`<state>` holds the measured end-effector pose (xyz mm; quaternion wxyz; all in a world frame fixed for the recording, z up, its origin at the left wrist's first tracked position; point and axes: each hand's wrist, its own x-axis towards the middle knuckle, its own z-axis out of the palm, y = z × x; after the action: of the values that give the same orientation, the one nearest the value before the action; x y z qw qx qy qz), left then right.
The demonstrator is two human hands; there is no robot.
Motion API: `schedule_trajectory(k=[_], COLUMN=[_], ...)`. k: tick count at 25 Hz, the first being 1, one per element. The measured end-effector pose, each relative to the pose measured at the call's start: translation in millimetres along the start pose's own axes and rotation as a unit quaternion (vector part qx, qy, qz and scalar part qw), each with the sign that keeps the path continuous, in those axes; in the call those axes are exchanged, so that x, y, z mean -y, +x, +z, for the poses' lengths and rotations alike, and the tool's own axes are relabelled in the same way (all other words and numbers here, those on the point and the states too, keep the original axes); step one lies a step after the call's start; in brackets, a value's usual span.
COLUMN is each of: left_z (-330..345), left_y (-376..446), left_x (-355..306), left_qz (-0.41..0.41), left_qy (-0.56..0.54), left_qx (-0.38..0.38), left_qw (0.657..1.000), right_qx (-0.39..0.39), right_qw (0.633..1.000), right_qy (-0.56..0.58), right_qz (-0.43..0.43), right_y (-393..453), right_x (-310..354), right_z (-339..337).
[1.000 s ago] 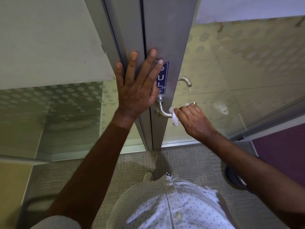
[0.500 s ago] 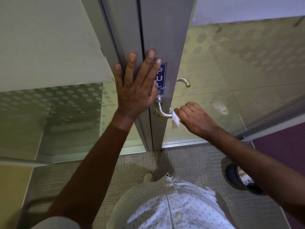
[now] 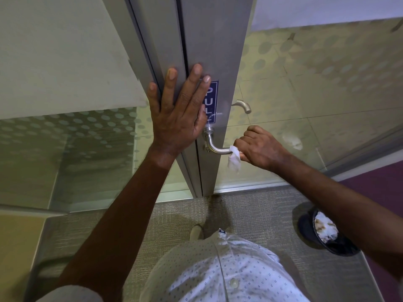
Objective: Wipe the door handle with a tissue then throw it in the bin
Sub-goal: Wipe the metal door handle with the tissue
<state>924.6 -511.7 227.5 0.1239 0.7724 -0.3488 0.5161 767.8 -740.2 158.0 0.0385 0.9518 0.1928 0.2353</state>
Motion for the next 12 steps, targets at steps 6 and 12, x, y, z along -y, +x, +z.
schedule_trajectory(k=[6,12], left_z=[0.6,1.1], left_y=[0.4,0.4], left_x=[-0.2,-0.4], left_qz=[-0.002,-0.002], left_qy=[0.003,0.008], left_qx=[0.000,-0.005], left_qw=[1.000,1.000], right_qx=[-0.031,-0.012], right_qw=[0.998,0.998], right_qy=[-0.048,-0.037], right_qz=[-0.024,-0.049], right_y=[-27.6,-6.9], right_x=[-8.5,-15.0], right_z=[8.0,0.4])
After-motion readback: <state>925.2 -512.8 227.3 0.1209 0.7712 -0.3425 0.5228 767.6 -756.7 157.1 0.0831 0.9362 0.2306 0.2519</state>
